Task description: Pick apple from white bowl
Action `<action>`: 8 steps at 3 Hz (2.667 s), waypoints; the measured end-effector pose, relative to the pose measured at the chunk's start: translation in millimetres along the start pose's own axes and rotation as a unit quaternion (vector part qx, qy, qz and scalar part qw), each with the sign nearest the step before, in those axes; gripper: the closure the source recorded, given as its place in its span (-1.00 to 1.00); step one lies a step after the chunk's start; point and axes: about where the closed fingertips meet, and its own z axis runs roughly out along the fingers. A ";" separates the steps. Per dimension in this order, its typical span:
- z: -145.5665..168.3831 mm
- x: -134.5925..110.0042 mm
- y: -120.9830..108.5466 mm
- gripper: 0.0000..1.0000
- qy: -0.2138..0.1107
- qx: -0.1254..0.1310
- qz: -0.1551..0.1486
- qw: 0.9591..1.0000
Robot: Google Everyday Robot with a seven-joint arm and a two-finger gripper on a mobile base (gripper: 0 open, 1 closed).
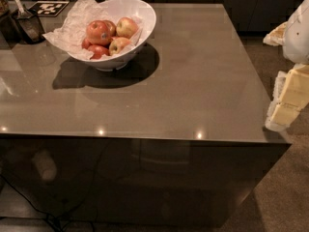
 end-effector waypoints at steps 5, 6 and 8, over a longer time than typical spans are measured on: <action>-16.4 -108.9 -87.8 -1.00 -0.031 -0.001 -0.017 0.999; -20.0 -120.8 -97.9 -1.00 -0.049 0.018 -0.020 0.998; -4.4 -177.1 -122.4 -1.00 -0.092 0.010 -0.037 0.995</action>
Offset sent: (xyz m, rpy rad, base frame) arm 0.0106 0.0186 0.0148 0.0110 0.0947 -0.0091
